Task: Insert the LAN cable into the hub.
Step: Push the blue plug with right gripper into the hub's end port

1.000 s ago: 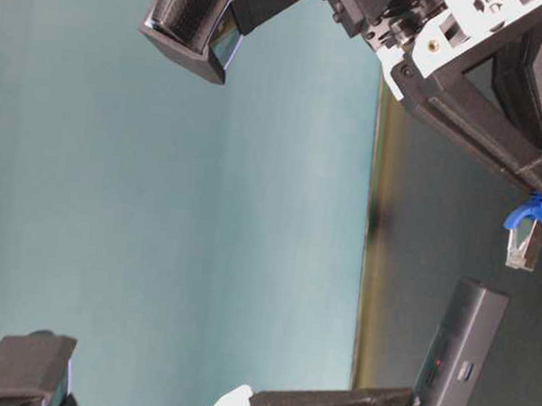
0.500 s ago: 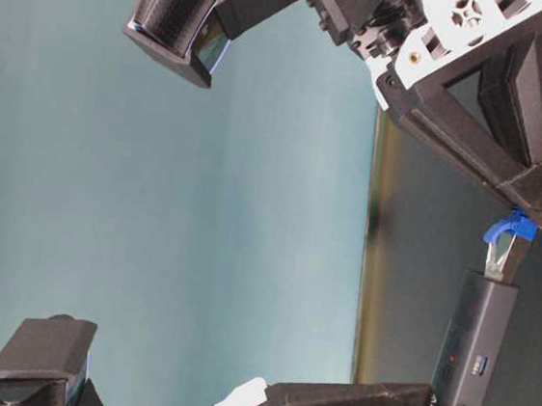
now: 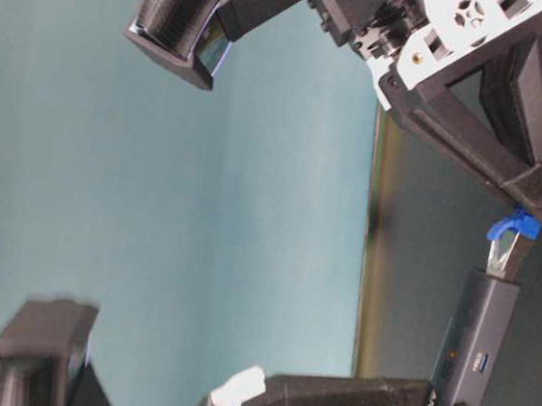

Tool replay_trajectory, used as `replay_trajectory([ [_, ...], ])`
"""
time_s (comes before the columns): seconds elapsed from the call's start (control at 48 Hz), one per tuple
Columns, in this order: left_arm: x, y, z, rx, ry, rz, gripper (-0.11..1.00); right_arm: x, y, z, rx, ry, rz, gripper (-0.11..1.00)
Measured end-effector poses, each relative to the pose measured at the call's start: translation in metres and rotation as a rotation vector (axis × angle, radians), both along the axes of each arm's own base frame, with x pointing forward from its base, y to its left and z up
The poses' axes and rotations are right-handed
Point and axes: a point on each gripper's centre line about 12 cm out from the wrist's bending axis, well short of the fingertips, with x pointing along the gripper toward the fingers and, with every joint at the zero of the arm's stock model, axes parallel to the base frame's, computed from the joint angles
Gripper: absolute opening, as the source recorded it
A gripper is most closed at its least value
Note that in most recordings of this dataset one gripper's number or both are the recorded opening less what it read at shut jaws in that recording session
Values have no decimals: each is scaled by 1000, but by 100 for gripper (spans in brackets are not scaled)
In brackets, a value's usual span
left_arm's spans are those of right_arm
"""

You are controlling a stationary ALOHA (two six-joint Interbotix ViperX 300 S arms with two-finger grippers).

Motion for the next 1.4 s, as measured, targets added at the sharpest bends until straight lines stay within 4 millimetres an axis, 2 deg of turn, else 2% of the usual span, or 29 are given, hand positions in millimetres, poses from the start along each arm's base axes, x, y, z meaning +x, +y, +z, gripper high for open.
replay_trajectory([
  [0.313, 19, -4, 3, 2, 74, 7, 29, -1, 0, -2, 1, 13, 0, 11],
  [0.709, 19, -4, 5, 13, 175, 18, 29, 1, -1, -1, 31, 31, -38, 11],
  [1.105, 45, -6, 16, 30, 232, 12, 29, 4, 2, -4, 29, 108, -30, 11],
  [1.396, 42, -6, 8, 37, 243, 3, 29, 5, 2, -1, 31, 88, -32, 11],
])
